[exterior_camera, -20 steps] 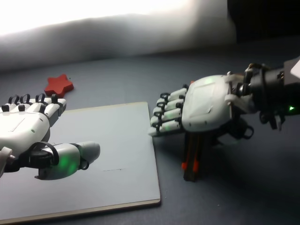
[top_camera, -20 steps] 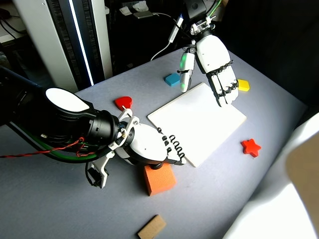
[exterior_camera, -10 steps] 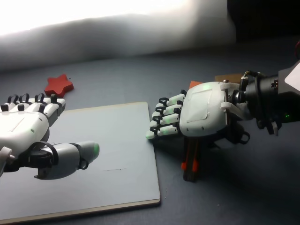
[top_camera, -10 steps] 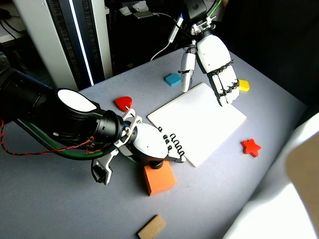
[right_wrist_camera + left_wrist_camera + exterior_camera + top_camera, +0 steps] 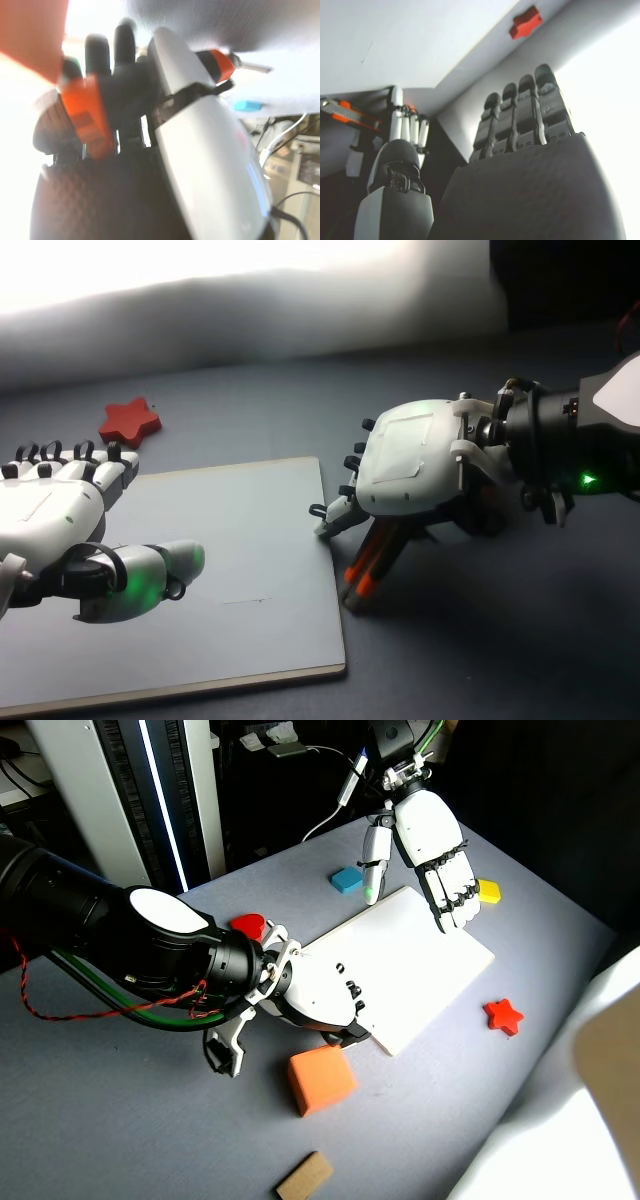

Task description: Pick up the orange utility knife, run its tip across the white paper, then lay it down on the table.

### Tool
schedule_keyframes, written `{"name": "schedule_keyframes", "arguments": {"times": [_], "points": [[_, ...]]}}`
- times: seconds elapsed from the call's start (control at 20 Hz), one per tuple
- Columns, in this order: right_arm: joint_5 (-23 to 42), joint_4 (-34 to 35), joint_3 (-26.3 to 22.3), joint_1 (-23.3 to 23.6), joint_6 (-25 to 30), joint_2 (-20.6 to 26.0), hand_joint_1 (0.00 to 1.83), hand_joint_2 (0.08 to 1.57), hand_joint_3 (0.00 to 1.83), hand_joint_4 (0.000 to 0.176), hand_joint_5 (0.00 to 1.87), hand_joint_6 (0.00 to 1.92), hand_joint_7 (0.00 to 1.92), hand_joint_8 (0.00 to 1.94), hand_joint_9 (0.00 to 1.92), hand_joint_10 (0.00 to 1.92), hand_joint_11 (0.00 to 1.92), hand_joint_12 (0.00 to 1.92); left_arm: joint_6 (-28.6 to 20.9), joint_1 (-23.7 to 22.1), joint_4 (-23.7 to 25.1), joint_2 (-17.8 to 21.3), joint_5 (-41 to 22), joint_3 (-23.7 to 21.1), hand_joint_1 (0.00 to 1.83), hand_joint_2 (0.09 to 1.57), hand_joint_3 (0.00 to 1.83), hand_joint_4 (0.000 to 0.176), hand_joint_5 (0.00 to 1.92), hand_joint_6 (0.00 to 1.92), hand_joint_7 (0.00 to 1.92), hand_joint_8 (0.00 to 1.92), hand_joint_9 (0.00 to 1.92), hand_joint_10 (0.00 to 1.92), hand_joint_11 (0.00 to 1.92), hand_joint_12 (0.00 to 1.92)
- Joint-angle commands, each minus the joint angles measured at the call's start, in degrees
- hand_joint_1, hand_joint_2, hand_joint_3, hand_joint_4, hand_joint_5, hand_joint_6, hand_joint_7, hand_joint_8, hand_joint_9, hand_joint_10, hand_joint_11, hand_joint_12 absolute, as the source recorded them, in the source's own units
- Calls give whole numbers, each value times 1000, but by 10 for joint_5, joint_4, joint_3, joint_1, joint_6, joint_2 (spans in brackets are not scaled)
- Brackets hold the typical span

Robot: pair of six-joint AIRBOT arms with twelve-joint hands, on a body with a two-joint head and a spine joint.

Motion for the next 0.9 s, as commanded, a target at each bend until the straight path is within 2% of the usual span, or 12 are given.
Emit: {"name": "schedule_keyframes", "arguments": {"times": [0.0, 0.05, 0.1, 0.15, 0.25, 0.3, 0.45, 0.6, 0.7, 0.75, 0.85], "points": [[-18, -21, 3, -5, -11, 7, 1556, 1209, 47, 104, 1361, 1920, 1555, 1939, 1629, 1921, 1663, 1921, -1, -2, 38, 3, -37, 3, 0, 1206, 2, 0, 0, 0, 16, 1, 0, 0, 0, 65], [-19, -21, 3, -4, -12, 7, 1485, 989, 556, 162, 1401, 1921, 1612, 1941, 1699, 1921, 1760, 1921, -1, -2, 38, 3, -37, 3, 0, 1205, 1, 0, 0, 0, 10, 0, 0, 0, 0, 60], [-21, -21, 2, -2, -12, 7, 1507, 861, 755, 173, 1441, 1921, 1640, 1941, 1734, 1921, 1813, 1921, -1, -2, 38, 3, -37, 3, 0, 1205, 1, 0, 0, 0, 15, 1, 0, 0, 0, 98], [-23, -21, 2, -1, -12, 8, 1499, 855, 795, 175, 1472, 1921, 1646, 1941, 1760, 1921, 1832, 1921, -1, -2, 38, 3, -37, 3, 0, 1206, 1, 0, 0, 0, 15, 1, 0, 0, 0, 121], [-25, -21, -2, 4, -12, 11, 1461, 934, 712, 176, 1480, 1921, 1652, 1941, 1768, 1921, 1855, 1921, -1, -1, 38, 3, -37, 3, 0, 1208, 1, 0, 7, 2, 48, 8, 12, 4, 0, 180], [-26, -21, -7, 8, -9, 13, 1464, 958, 652, 176, 1483, 1921, 1637, 1941, 1754, 1921, 1847, 1921, -1, -1, 38, 3, -37, 3, 0, 1203, 0, 0, 0, 0, 34, 1, 0, 0, 0, 129], [-30, -21, -29, 24, 10, 27, 1469, 945, 647, 176, 1481, 1921, 1637, 1941, 1756, 1921, 1853, 1921, -1, 0, 39, 3, -37, 3, 0, 1202, 0, 0, 0, 0, 32, 0, 0, 0, 0, 122], [-11, -12, -41, 41, 3, 41, 1485, 934, 657, 176, 1490, 1921, 1639, 1941, 1747, 1921, 1830, 1921, -1, 0, 39, 3, -37, 5, 0, 1197, 0, 0, 0, 0, 23, 2, 0, 0, 0, 123], [35, 136, -33, 46, -154, 49, 1496, 930, 667, 176, 1492, 1921, 1648, 1941, 1754, 1921, 1835, 1921, -1, 0, 39, 3, -37, 7, 0, 1208, 2, 0, 0, 0, 20, 3, 0, 0, 0, 84], [69, 238, -24, 45, -284, 50, 1498, 907, 702, 176, 1483, 1921, 1633, 1941, 1739, 1921, 1820, 1921, -1, -1, 39, 3, -37, 10, 0, 1207, 0, 0, 0, 0, 27, 2, 0, 0, 0, 106], [104, 376, -15, 38, -445, 50, 1507, 898, 705, 176, 1485, 1921, 1629, 1941, 1736, 1921, 1816, 1921, -3, -1, 38, 3, -35, 16, 0, 1208, 1, 0, 0, 0, 21, 3, 0, 0, 0, 62]]}}
